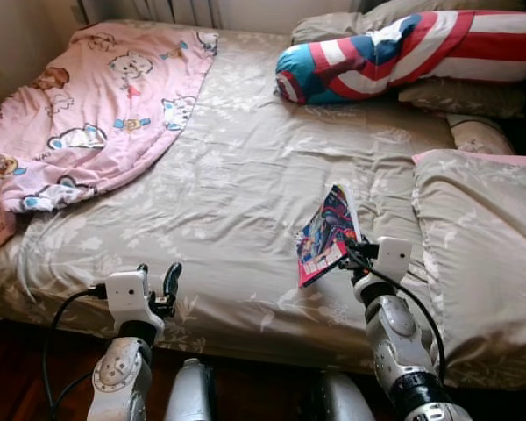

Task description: Clean up the room

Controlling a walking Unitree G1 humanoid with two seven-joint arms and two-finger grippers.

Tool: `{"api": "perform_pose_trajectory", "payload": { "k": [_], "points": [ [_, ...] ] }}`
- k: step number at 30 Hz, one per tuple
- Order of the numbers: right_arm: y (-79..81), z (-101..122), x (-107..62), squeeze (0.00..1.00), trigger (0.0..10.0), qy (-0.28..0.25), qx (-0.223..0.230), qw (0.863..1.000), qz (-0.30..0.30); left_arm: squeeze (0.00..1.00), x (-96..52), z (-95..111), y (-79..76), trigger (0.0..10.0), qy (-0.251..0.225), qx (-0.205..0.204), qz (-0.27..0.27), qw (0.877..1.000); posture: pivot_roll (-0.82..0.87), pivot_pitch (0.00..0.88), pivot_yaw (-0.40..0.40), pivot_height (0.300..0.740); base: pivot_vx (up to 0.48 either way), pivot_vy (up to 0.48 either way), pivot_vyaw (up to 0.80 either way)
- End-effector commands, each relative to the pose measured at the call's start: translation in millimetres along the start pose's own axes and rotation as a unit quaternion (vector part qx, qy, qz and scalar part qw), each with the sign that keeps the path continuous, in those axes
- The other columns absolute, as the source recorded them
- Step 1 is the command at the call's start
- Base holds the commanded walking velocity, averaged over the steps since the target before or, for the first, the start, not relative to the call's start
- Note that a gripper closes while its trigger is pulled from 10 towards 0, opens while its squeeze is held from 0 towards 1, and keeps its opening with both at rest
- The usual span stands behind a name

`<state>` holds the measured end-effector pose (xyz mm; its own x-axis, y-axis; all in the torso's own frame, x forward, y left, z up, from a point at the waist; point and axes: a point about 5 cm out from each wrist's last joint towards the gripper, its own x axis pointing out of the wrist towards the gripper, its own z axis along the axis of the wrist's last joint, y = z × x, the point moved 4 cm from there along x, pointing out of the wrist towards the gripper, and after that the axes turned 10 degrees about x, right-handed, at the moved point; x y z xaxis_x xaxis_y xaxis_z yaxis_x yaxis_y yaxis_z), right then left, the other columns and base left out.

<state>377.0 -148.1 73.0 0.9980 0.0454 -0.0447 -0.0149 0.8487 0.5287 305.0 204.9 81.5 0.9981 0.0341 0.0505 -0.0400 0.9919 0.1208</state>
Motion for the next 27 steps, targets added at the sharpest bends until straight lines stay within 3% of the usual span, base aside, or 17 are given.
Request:
{"api": "perform_pose_trajectory", "payload": {
  "k": [1,3,8,11,16,22,24,27],
  "points": [
    [7.6,15,7.1,0.0,10.0,-0.026,0.046,0.998,0.02,0.0,-3.8,-3,1.5,10.0,0.008,0.003,-0.002,1.0,0.1,0.21,-0.009,0.637,0.0,0.0,0.0],
    [13.9,19,13.8,0.0,10.0,-0.025,0.094,0.995,0.039,0.0,-4.9,-2,4.0,10.0,0.008,0.005,-0.001,1.0,0.1,0.212,-0.006,0.637,0.0,0.0,0.0],
    [17.5,19,19.1,0.0,10.0,-0.005,0.096,0.994,0.059,0.0,-7.1,-2,6.7,10.0,0.01,0.009,-0.001,1.0,0.12,0.22,0.003,0.637,0.0,0.0,0.0],
    [8.9,16,19.7,0.0,10.0,0.011,0.1,0.994,0.048,0.0,-9.7,-1,9.2,10.0,0.011,0.012,-0.002,1.0,0.13,0.226,0.008,0.637,0.0,0.0,0.0],
    [-13.1,12,18.2,0.0,10.0,0.03,0.153,0.988,0.008,0.0,-19.3,1,13.8,10.0,0.017,0.031,-0.012,0.999,0.17,0.254,0.035,0.637,0.0,0.0,0.0],
    [-23.0,1,12.8,0.0,10.0,0.049,0.178,0.983,-0.015,0.0,-32.0,2,12.8,10.0,0.03,0.047,-0.028,0.998,0.19,0.297,0.068,0.637,0.0,0.0,0.0],
    [-25.7,-4,10.6,0.0,10.0,0.057,0.166,0.984,-0.025,0.0,-34.8,1,12.1,10.0,0.033,0.048,-0.032,0.998,0.2,0.309,0.076,0.637,0.0,0.0,0.0],
    [-43.1,-12,3.0,0.0,10.0,0.073,0.135,0.985,-0.078,0.0,-41.3,1,13.7,10.0,0.043,0.052,-0.036,0.997,0.2,0.343,0.09,0.637,0.0,0.0,0.0]
  ]
}}
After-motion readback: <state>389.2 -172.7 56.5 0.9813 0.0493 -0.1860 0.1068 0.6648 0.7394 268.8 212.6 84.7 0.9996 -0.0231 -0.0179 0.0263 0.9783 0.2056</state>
